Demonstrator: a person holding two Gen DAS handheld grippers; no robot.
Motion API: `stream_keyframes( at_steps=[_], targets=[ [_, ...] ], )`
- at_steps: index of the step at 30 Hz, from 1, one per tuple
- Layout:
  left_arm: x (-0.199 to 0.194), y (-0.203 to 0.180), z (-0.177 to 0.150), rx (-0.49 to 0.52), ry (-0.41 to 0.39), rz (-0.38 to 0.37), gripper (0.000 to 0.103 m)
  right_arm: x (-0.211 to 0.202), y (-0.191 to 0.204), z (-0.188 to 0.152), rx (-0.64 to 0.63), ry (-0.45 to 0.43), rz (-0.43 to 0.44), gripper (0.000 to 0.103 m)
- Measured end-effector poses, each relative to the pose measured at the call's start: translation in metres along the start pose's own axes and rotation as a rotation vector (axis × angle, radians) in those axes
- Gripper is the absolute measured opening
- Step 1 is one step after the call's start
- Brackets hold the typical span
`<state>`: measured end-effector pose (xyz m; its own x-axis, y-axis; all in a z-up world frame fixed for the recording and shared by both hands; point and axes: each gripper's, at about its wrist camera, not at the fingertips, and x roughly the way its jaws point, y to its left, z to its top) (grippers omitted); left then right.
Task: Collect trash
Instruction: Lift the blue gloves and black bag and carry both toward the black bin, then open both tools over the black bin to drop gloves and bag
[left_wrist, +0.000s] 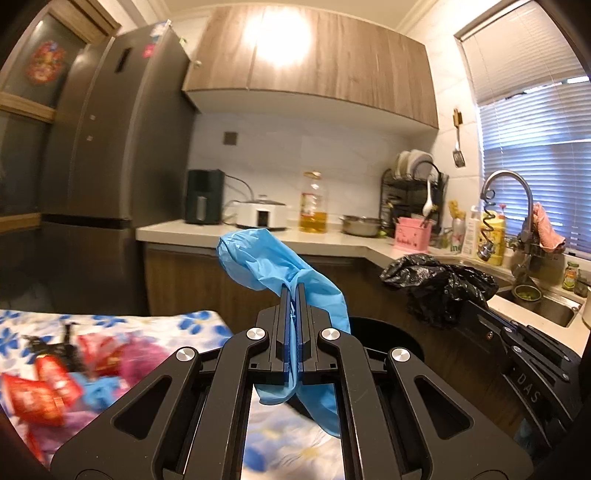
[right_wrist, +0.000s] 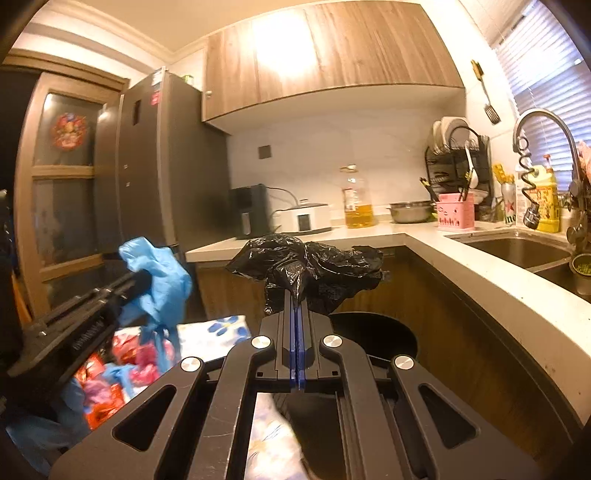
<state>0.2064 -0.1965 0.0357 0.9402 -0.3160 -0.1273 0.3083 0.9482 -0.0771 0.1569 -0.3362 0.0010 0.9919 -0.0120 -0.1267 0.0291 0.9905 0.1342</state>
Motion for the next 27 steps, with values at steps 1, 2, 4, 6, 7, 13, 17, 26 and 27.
stream_keyframes(
  at_steps=[1, 2, 4, 6, 7, 13, 17, 26, 27],
  targets=[
    [0.011, -0.006, 0.0, 0.002, 0.006, -0.008, 0.002, 0.005, -0.005, 0.0, 0.009, 0.002, -0.005, 0.002],
    [0.023, -0.012, -0.002, 0.007, 0.014, -0.018, 0.002, 0.011, -0.011, -0.001, 0.019, 0.005, -0.011, 0.002],
    [0.041, -0.021, -0.005, 0.011, 0.021, -0.038, 0.002, 0.02, -0.019, 0.001, 0.038, 0.011, -0.014, 0.002],
    [0.056, -0.029, -0.006, 0.012, 0.032, -0.055, 0.002, 0.029, -0.026, 0.001, 0.046, 0.016, -0.024, 0.002],
    [0.061, -0.03, -0.007, 0.012, 0.037, -0.06, 0.002, 0.033, -0.03, 0.003, 0.051, 0.017, -0.024, 0.002],
    [0.097, -0.044, -0.015, 0.012, 0.069, -0.092, 0.002, 0.054, -0.047, 0.0, 0.06, 0.034, -0.037, 0.002],
    [0.109, -0.049, -0.021, 0.02, 0.084, -0.104, 0.002, 0.067, -0.053, -0.001, 0.07, 0.046, -0.028, 0.002],
    [0.135, -0.05, -0.029, 0.023, 0.116, -0.119, 0.002, 0.085, -0.062, -0.002, 0.074, 0.053, -0.025, 0.002],
    [0.136, -0.05, -0.03, 0.023, 0.119, -0.123, 0.002, 0.087, -0.062, -0.003, 0.075, 0.052, -0.027, 0.002]
  ],
)
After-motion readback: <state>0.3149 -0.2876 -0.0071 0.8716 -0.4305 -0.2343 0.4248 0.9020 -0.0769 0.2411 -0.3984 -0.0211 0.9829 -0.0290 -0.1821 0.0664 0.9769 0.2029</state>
